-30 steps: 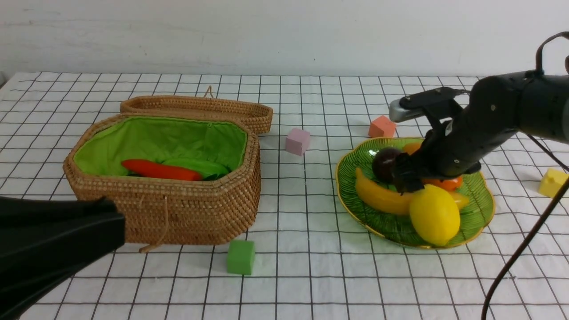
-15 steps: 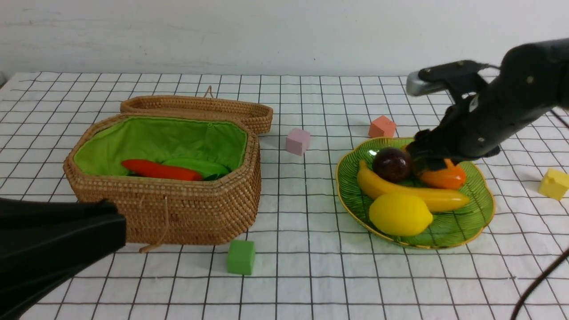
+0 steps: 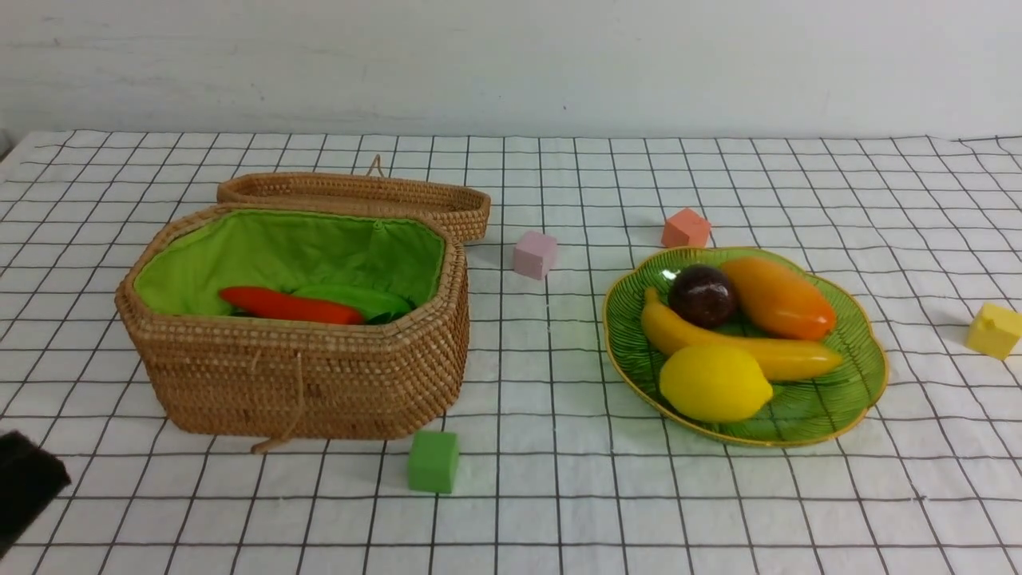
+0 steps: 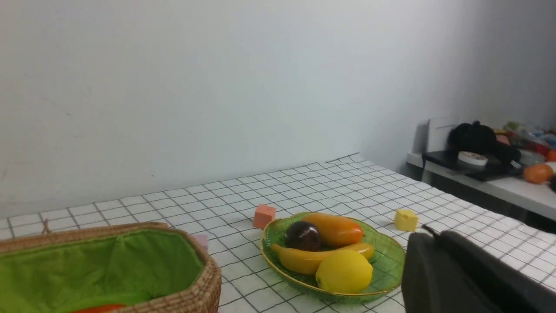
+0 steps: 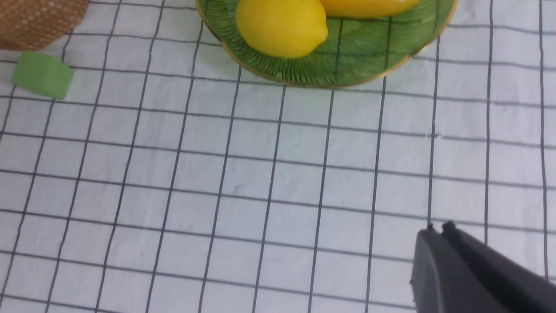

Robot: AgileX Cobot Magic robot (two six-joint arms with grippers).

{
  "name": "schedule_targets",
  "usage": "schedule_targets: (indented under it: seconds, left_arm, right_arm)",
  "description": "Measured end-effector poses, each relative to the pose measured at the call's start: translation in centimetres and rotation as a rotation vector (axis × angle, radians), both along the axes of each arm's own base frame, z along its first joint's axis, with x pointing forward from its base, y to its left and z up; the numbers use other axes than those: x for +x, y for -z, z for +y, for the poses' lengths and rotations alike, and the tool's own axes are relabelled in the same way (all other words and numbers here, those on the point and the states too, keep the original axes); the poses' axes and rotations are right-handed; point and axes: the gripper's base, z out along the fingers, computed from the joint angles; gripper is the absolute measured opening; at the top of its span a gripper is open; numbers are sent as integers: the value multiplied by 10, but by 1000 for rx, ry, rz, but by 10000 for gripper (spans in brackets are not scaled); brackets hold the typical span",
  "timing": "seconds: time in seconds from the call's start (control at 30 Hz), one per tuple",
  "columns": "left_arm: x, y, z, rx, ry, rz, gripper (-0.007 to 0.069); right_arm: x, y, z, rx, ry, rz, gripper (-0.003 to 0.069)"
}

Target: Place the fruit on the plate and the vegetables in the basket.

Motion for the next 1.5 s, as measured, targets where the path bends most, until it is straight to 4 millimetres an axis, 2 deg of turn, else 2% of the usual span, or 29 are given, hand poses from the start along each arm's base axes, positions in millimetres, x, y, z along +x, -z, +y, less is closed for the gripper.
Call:
schedule_targets:
  seconds: [0.03,0.1,0.2,0.4,0.53,0.8,0.93,1.1,1.13,1.17,1.23,1.3,1.5]
  left_arm:
    - [1,2,0,4,0,6,-13]
    - [4,21,1,-7,-30,11,-13]
    - [8,35,1,4,-49,30,-13]
    - [12,56,-1,34,-56,77,-13]
    - [14,66,-2,46,-57,101,-13]
    - [14,70,-2,52,-57,112,-13]
    - [14,70,-2,52,-57,113,-13]
    - [14,71,-2,53,-57,114,-13]
    - [14,71,-2,53,-57,114,-13]
    - [14,71,-2,52,-57,115,-13]
    - [14,71,-2,52,-57,115,-13]
    - [14,71,-2,52,-56,114,-13]
    - [14,72,-2,56,-53,119,-13]
  right_arm:
    - [-3,1,-1,3,3,-2,0]
    - [-34,18,-8,37,29,-36,3]
    - [-52,33,-13,75,52,-98,5]
    - [-68,49,-18,182,108,-276,23]
    - [-74,61,-21,181,119,-293,34]
    - [-75,69,-21,169,120,-265,41]
    - [-72,72,-27,121,159,-367,21]
    - [-66,104,-29,98,215,-529,-8]
    - [-65,118,-30,89,228,-558,-8]
    - [-63,145,-31,75,231,-578,-8]
    - [-61,169,-31,68,229,-580,-8]
    - [-61,181,-31,62,227,-552,-8]
    - [-61,181,-30,75,229,-549,-8]
